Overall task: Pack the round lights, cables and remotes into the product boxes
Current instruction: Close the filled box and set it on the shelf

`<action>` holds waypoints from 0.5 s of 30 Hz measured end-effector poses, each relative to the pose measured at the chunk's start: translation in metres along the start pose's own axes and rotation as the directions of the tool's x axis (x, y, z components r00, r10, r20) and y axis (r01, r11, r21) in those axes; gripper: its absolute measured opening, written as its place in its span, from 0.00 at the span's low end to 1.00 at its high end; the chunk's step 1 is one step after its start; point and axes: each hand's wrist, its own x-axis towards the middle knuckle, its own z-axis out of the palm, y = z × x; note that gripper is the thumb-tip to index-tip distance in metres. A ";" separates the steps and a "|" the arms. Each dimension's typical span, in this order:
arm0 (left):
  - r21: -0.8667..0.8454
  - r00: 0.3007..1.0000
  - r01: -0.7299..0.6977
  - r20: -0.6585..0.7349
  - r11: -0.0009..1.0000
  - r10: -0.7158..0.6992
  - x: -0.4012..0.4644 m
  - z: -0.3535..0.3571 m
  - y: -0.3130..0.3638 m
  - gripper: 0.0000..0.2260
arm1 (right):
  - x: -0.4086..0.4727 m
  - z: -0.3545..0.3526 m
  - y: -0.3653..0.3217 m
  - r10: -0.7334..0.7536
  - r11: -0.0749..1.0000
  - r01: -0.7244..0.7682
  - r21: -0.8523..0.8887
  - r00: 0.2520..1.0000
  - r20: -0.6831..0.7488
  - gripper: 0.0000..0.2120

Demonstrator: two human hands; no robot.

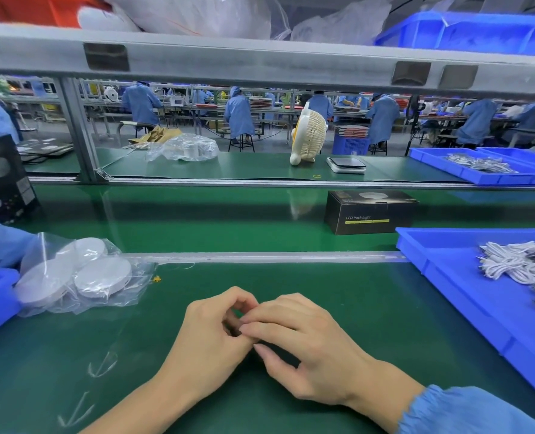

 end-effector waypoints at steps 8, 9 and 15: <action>-0.015 0.999 0.018 0.037 1.000 -0.017 0.000 0.000 0.001 0.11 | 0.000 -0.002 -0.001 0.008 1.000 -0.008 -0.002 1.000 0.026 0.10; -0.017 0.999 0.015 0.038 1.000 -0.015 0.000 0.000 0.001 0.11 | 0.000 -0.002 -0.001 0.008 1.000 -0.007 -0.006 1.000 0.028 0.10; -0.012 0.999 0.005 0.050 1.000 -0.005 0.000 0.000 0.001 0.11 | 0.000 -0.002 -0.002 0.015 1.000 -0.015 -0.006 0.999 0.031 0.10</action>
